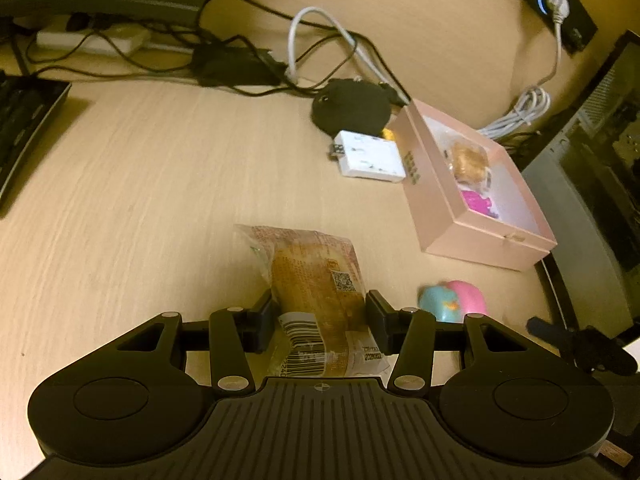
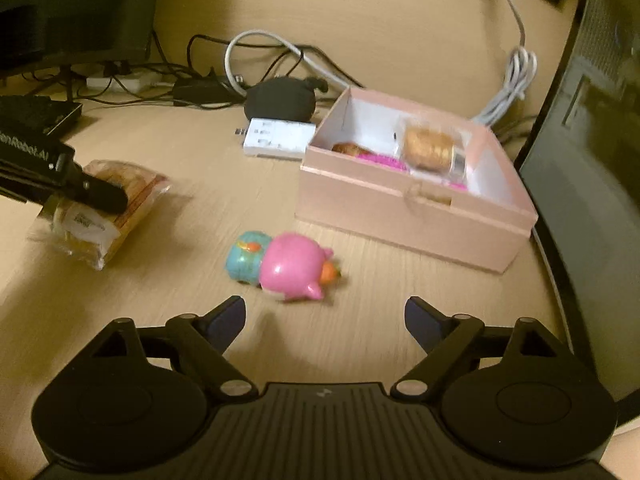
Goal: Organize objects
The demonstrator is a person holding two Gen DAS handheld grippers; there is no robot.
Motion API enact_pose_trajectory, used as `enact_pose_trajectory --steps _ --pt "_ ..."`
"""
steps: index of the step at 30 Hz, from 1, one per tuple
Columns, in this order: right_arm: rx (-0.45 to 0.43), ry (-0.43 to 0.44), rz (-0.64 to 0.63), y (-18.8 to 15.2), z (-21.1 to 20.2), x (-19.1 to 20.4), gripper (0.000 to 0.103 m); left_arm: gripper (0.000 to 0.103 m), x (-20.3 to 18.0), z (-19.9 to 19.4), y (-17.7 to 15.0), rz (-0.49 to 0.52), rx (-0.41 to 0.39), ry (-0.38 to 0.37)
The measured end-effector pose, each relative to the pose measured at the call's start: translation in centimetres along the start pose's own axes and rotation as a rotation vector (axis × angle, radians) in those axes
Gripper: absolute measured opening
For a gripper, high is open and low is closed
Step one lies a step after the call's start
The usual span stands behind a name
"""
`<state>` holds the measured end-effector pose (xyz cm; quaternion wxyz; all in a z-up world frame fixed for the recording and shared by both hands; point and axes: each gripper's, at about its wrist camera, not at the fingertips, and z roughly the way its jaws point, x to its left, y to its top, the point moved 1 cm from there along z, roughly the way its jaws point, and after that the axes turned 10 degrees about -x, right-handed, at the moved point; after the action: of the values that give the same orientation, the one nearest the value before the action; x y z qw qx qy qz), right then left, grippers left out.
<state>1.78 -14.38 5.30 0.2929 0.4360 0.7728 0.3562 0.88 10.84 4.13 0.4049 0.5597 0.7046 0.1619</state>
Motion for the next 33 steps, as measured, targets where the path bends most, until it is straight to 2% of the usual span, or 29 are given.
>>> enact_pose_trajectory --steps 7,12,17,25,28,33 --pt "0.008 0.093 0.047 0.2 0.5 0.3 0.090 0.052 -0.1 -0.7 -0.9 -0.018 0.006 0.022" --pt "0.028 0.110 0.084 0.7 2.5 0.3 0.089 0.052 0.1 -1.5 -1.1 -0.032 -0.001 0.044" --pt "0.036 0.081 0.062 0.1 2.6 -0.4 0.089 0.052 0.6 -2.2 -1.3 -0.055 -0.010 0.066" --pt "0.037 -0.058 0.062 -1.4 1.8 -3.5 0.089 0.052 0.3 -2.4 -1.6 -0.052 -0.010 0.069" --pt "0.041 -0.064 0.090 -1.9 1.2 -4.2 0.089 0.052 0.1 -2.5 -1.6 -0.047 -0.014 0.069" --pt "0.026 -0.007 0.128 -1.9 0.3 -4.1 0.089 0.052 -0.2 -2.8 -1.4 -0.038 -0.030 0.079"
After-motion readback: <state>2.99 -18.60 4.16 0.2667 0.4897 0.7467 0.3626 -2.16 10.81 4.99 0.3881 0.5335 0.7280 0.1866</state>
